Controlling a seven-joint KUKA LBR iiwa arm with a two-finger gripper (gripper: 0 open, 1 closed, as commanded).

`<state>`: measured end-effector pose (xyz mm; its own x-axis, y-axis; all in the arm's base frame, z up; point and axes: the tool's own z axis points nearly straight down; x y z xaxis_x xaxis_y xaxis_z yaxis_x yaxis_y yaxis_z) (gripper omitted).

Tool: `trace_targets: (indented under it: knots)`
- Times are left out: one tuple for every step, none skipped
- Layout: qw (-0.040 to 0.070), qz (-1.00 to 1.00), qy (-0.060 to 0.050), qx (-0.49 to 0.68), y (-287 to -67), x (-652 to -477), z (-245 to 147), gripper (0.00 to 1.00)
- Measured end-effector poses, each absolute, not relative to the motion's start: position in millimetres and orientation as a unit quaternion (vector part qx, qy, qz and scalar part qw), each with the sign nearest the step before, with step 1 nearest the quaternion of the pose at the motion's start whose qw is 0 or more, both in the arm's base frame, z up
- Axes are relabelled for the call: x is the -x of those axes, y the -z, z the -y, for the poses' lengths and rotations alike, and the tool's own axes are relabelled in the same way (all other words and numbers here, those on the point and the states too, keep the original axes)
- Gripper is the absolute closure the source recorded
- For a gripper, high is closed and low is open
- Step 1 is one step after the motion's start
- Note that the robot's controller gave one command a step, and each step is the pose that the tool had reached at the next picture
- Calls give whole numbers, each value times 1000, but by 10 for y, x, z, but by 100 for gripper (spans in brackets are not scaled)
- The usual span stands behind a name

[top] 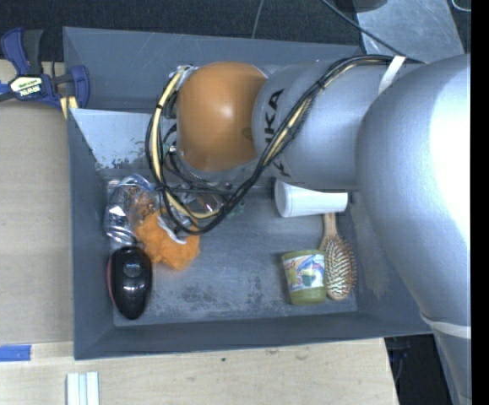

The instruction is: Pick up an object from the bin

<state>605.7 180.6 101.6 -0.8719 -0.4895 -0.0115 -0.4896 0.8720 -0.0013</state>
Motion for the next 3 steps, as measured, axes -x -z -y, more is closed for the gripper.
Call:
trace_targets:
  knots:
    - [12,-959,-1,282,-2516,-6013,-1778,100]
    - [12,-979,-2,205,-2084,-6104,-1947,100]
    - [12,-956,-1,295,-1637,-6212,-2061,100]
